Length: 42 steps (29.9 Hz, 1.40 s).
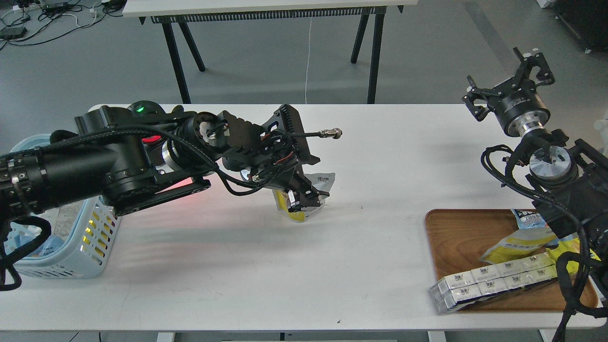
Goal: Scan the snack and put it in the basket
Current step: 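Reach the left gripper to the standing yellow snack bag and grasp it, then carry the bag with the left gripper in front of the scanner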
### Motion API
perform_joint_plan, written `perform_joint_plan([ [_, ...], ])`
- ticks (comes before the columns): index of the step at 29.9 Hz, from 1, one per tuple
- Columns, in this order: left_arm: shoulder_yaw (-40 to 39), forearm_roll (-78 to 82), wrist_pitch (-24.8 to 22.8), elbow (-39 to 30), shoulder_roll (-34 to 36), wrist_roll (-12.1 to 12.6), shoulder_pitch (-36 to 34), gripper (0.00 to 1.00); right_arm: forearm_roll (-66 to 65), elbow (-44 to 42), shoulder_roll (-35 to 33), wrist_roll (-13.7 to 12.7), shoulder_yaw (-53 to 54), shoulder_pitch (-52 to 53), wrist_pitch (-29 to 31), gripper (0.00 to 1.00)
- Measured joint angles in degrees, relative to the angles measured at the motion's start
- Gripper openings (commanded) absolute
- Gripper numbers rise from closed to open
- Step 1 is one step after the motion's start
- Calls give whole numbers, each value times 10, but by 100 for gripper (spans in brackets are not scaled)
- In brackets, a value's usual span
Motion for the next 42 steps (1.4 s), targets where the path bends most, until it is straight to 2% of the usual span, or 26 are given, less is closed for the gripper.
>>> perform_joint_plan([
  [4,0,0,0,0,6,0,4,46,0,0,2,1,0,1,0,100],
  [6,0,0,0,0,7,0,6,34,-1,0,2,2,0,1,0,100],
  [9,0,0,0,0,8,1,11,30,-1,0,2,2,0,1,0,100],
  [12,0,0,0,0,8,2,14,20,-1,0,2,2,-1,1,0,100],
  [16,0,0,0,-2,7,4,14,18,-1,0,1,3,-1,2,0,100],
  [23,-1,0,0,-2,8,3,12,1,-1,-1,1,4,0,3,0,100],
  [30,0,0,0,-5,7,-2,12,0,-1,-3,1,6,0,4,0,100],
  [36,-2,0,0,-11,18,-22,11,0,-1,-3,-3,8,1,8,0,100],
  [42,-8,0,0,-31,43,-22,8,0,-1,-3,-5,9,2,8,0,100],
])
